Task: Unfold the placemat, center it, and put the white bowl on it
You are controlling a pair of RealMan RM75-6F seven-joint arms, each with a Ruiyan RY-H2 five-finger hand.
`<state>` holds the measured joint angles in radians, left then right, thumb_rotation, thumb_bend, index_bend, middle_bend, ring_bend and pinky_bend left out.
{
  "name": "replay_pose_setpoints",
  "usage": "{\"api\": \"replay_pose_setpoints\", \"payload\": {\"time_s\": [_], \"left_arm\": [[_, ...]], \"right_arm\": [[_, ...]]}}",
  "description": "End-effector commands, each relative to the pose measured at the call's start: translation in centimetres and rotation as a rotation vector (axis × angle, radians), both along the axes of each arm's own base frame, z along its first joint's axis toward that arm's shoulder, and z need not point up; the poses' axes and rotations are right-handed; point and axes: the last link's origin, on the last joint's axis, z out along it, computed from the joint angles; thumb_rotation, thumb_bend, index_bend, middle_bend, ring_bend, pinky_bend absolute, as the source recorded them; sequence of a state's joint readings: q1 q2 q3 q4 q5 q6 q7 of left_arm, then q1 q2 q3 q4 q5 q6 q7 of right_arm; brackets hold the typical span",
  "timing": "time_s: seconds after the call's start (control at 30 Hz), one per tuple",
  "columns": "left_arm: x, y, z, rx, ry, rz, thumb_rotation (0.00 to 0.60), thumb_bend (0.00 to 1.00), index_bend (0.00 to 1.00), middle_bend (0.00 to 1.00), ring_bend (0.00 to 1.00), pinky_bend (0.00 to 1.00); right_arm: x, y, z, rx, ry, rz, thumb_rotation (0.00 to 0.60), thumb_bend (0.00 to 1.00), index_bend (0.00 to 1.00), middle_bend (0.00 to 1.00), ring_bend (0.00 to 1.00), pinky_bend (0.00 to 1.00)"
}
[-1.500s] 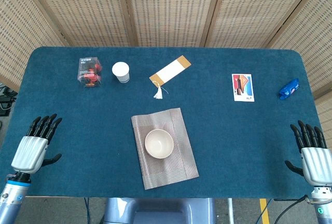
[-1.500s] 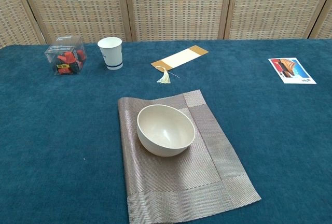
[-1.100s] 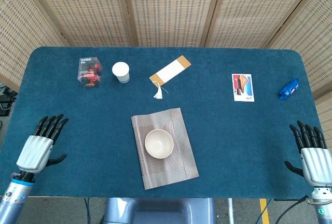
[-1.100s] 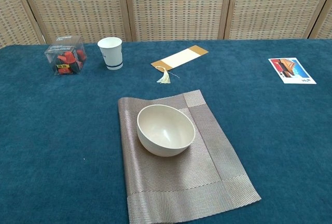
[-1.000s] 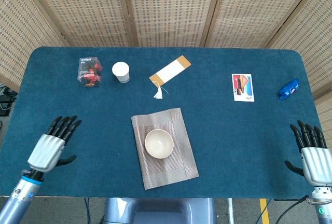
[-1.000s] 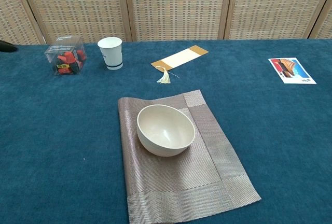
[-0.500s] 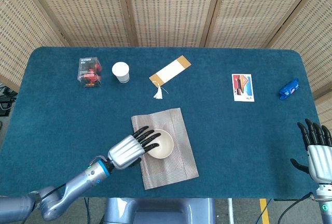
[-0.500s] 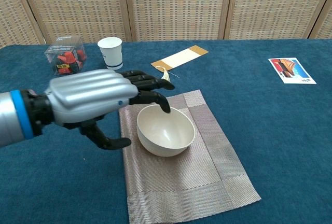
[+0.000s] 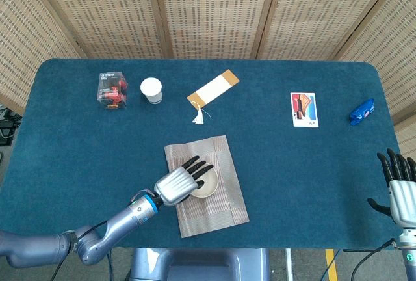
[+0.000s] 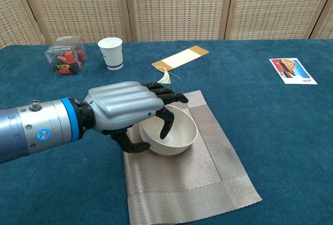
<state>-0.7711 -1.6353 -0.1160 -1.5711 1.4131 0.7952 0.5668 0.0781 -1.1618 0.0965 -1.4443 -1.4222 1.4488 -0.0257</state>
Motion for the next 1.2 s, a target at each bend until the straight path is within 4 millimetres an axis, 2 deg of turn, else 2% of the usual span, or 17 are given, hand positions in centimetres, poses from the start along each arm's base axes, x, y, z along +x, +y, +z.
{"api": "replay_pose_setpoints", "payload": {"time_s": [0.03, 0.3, 0.53, 0.73, 0.87, 1.2], "left_arm": [[0.0, 0.2, 0.0, 0.010, 0.001, 0.002, 0.600, 0.50, 0.63, 0.00, 0.00, 0.00], [0.0, 0.9, 1.0, 0.056, -0.015, 0.004, 0.600, 0.53, 0.72, 0.00, 0.00, 0.00], [-1.7, 3.7, 3.9, 0.184, 0.002, 0.039, 0.600, 0.53, 0.73, 0.00, 0.00, 0.00], [-5.4, 8.1, 8.0, 0.321, -0.001, 0.193, 0.600, 0.53, 0.73, 0.00, 0.00, 0.00], [-8.3, 10.8, 9.7, 0.378, -0.010, 0.310, 0.600, 0.53, 0.73, 0.00, 0.00, 0.00], [-14.2, 13.0, 11.2, 0.428, -0.016, 0.489, 0.600, 0.53, 0.72, 0.00, 0.00, 0.00]], "right_arm": [[0.0, 0.0, -0.1, 0.002, 0.001, 0.001, 0.600, 0.00, 0.07, 0.00, 0.00, 0.00], [0.1, 0.1, -0.2, 0.004, 0.004, 0.002, 0.600, 0.00, 0.07, 0.00, 0.00, 0.00], [0.2, 0.2, -0.3, 0.006, 0.003, 0.007, 0.600, 0.00, 0.07, 0.00, 0.00, 0.00], [0.4, 0.2, -0.4, 0.014, 0.004, 0.013, 0.600, 0.00, 0.07, 0.00, 0.00, 0.00], [0.6, 0.2, -0.7, 0.019, 0.006, 0.019, 0.600, 0.00, 0.07, 0.00, 0.00, 0.00], [0.6, 0.2, -1.3, 0.036, 0.023, 0.011, 0.600, 0.00, 0.07, 0.00, 0.00, 0.00]]}}
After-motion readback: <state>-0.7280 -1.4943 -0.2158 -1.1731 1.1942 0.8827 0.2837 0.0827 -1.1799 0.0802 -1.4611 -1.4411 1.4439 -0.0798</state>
